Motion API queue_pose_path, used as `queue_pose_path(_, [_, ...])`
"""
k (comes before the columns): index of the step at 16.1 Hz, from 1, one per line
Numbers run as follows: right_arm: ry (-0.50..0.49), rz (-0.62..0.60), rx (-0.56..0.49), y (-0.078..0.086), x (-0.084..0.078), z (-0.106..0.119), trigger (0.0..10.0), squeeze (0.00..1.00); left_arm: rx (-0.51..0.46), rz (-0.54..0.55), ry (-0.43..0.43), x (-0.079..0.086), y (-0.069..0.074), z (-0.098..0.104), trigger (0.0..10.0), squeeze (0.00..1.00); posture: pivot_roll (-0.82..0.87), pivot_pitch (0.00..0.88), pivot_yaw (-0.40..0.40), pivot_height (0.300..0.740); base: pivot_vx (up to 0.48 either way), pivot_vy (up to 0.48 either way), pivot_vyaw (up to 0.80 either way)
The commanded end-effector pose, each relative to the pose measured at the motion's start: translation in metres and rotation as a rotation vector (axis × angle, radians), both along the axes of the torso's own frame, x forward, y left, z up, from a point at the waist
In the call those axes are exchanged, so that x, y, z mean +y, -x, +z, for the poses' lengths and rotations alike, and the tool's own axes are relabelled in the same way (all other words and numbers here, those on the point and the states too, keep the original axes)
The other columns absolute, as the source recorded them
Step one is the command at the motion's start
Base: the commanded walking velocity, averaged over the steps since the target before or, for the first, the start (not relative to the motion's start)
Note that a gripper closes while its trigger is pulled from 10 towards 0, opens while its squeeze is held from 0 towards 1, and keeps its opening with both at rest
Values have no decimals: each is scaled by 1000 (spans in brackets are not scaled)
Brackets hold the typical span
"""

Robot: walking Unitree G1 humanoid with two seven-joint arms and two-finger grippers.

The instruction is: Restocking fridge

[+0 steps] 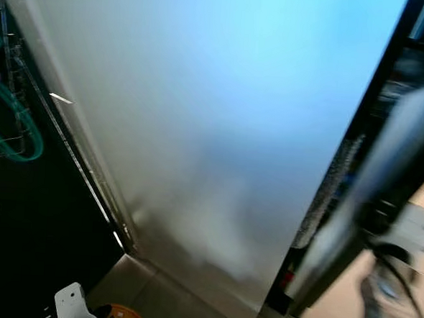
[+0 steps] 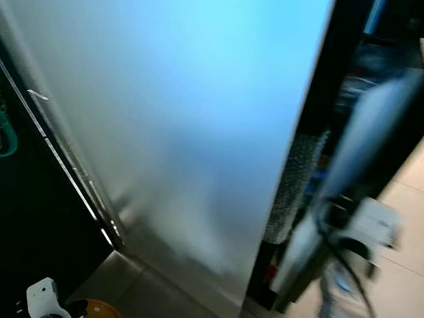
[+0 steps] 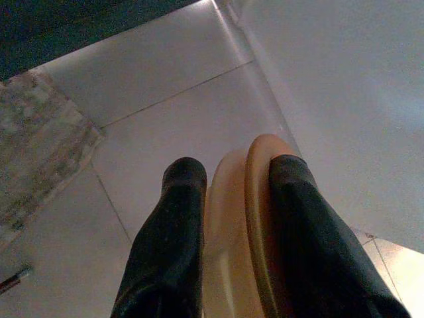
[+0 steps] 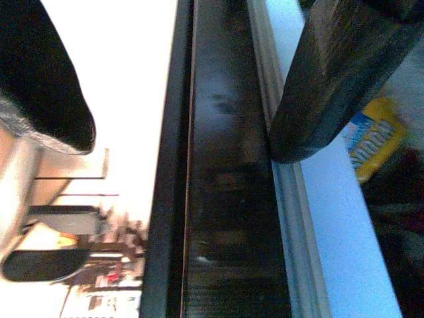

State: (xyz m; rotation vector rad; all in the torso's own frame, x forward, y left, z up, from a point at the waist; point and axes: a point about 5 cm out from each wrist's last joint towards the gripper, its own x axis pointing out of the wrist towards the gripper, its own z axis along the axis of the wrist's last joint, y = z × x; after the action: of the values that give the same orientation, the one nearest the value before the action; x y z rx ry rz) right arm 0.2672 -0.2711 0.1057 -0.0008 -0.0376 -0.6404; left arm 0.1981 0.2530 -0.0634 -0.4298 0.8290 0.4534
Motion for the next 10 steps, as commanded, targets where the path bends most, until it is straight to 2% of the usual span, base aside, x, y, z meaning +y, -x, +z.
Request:
queue_pose_path(1, [-24,-114,44,17,-23,-9,10000,0,25,-23,-10,3,2,-1,10000,0,-53,0,59,740,0,0,0])
queue_pose_path(4, [-19,-194,81,36,-46,-15,10000,0,27,-30,-10,2,2,-1,10000,0,-61,0,59,740,0,0,0])
queue_pose_path(6, [-35,-193,108,39,-50,-24,10000,0,28,-32,-10,2,2,-1,10000,0,-63,0,58,740,0,0,0])
queue_pose_path(8, [-65,-160,244,47,-50,-58,10000,0,28,-41,-8,1,2,-1,10000,0,-53,0,55,740,0,0,0])
queue_pose_path(10, [-133,-143,309,51,-49,-77,10000,0,28,-39,-9,1,1,-1,10000,0,-60,0,59,740,0,0,0])
